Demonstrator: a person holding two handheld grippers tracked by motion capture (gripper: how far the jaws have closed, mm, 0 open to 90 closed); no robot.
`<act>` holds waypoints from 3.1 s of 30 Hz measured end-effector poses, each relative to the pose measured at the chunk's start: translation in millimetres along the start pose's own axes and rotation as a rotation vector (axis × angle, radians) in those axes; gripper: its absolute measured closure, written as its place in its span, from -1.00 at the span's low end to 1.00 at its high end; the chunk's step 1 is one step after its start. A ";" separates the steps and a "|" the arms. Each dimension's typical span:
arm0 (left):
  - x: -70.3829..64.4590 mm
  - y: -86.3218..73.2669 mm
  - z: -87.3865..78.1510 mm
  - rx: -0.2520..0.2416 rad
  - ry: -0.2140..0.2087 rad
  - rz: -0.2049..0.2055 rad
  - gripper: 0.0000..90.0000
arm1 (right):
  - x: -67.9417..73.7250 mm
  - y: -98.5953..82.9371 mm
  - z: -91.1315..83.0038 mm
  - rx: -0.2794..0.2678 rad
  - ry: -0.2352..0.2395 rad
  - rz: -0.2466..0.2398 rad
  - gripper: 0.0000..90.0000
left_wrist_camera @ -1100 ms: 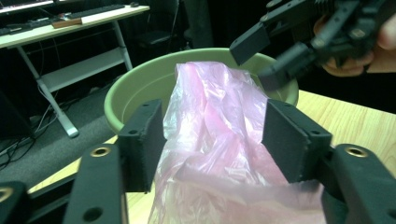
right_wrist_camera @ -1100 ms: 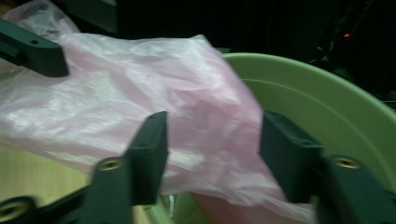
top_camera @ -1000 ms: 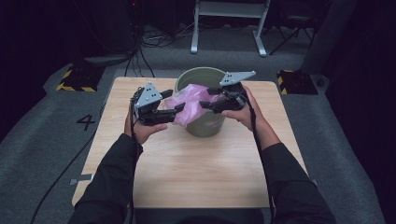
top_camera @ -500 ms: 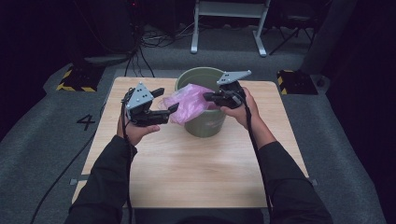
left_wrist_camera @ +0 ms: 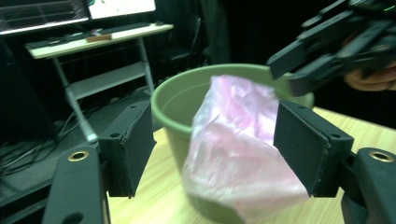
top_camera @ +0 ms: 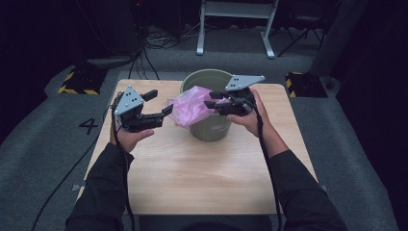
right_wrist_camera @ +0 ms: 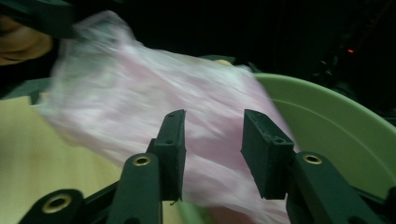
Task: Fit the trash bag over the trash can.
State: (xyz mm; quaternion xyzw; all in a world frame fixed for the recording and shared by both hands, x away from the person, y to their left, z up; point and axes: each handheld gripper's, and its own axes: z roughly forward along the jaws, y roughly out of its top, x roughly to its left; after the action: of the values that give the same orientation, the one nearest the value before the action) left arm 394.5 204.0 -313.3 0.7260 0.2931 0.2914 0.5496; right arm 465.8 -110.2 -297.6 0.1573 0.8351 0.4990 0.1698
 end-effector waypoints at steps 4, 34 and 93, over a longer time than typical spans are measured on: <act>4.0 -11.2 -4.8 0.022 -0.001 -0.012 -0.36 | 13.2 6.1 4.4 -0.005 0.017 -0.019 0.17; -6.9 -27.5 34.9 0.122 -0.080 0.030 0.67 | 15.8 3.8 13.7 0.031 0.033 -0.002 0.02; -3.4 -7.7 34.2 0.123 0.011 0.117 0.99 | -12.4 -57.2 -85.4 -0.044 -0.076 0.175 1.00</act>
State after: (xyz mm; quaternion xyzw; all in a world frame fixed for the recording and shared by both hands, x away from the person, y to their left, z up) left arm 417.0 181.7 -328.8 0.7726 0.2704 0.3085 0.4846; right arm 433.9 -208.1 -308.8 0.2446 0.8001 0.5237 0.1605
